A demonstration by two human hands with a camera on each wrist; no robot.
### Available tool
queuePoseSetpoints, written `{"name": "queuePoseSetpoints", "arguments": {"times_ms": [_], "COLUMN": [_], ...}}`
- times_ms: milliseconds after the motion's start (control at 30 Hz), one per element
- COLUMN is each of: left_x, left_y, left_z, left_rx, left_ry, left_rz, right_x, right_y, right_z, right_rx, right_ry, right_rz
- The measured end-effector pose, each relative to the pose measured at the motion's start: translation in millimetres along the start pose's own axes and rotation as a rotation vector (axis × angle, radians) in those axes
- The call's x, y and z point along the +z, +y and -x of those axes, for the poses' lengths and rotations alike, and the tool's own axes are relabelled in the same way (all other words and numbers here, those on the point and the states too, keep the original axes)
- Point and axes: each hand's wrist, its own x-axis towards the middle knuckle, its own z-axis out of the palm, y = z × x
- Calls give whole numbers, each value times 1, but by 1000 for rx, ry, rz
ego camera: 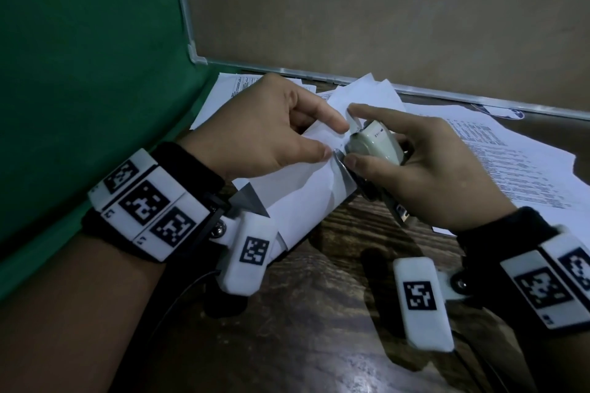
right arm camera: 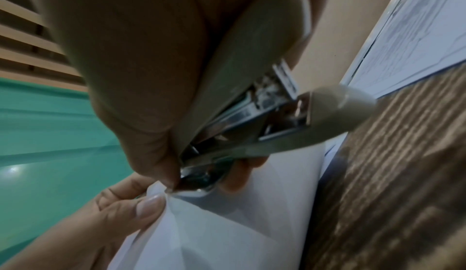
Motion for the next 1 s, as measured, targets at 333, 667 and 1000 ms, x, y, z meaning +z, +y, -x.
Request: {"name": "queuePoseSetpoints", "arguments": {"times_ms": [333, 667, 1000], "left_x": [2, 5, 13], "left_y": [-1, 0, -2], "left_z": [0, -1, -4], "left_rx": [16, 7, -71], "left_ry": [4, -10, 26], "left_rz": [5, -2, 95], "right_x": [0, 3, 0], "right_y": [1, 0, 1], "right_z": [1, 0, -1], "right_rx": [-99, -89, -88], "right_ry": [58, 96, 112], "right_rz": [194, 218, 250]}}
